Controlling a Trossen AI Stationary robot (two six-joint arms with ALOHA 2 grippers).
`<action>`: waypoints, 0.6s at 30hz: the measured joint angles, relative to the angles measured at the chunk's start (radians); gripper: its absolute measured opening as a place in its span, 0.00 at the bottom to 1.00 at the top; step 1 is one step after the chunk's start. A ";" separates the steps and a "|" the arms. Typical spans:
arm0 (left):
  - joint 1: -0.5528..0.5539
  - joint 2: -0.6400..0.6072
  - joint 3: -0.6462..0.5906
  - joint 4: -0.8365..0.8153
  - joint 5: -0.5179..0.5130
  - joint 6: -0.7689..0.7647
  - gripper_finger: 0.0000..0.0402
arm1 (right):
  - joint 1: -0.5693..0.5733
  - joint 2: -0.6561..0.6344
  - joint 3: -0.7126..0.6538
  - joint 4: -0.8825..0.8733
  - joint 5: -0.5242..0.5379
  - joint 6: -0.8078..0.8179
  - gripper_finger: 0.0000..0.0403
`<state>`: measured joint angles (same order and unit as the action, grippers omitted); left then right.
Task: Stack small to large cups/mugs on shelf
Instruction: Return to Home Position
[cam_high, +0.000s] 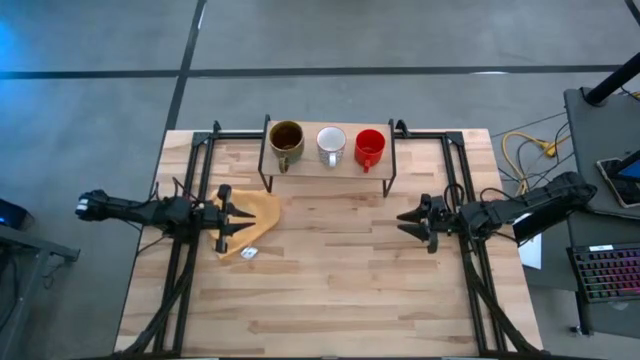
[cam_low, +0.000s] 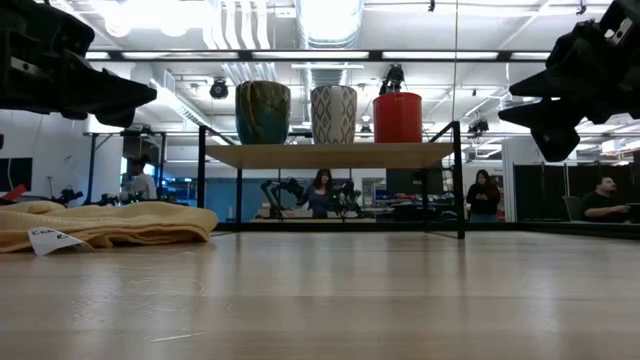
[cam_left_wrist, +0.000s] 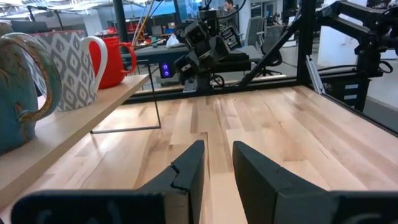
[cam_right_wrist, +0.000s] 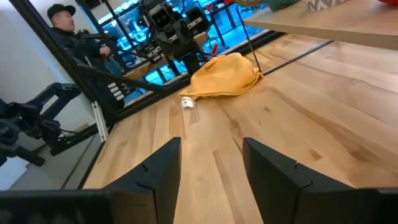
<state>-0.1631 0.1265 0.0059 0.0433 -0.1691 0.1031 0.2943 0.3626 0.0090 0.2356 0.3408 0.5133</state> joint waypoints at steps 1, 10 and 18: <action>0.000 0.002 0.000 0.000 0.000 0.000 0.18 | 0.000 0.000 0.000 0.000 0.000 0.000 0.41; 0.000 0.014 -0.001 0.000 0.000 0.000 0.18 | 0.000 0.000 0.000 0.000 0.000 0.000 0.41; 0.000 0.015 -0.001 0.000 0.000 0.000 0.18 | 0.000 0.000 0.000 0.000 0.000 0.003 0.41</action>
<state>-0.1631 0.1415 0.0051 0.0437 -0.1692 0.1028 0.2943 0.3626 0.0090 0.2356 0.3405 0.5163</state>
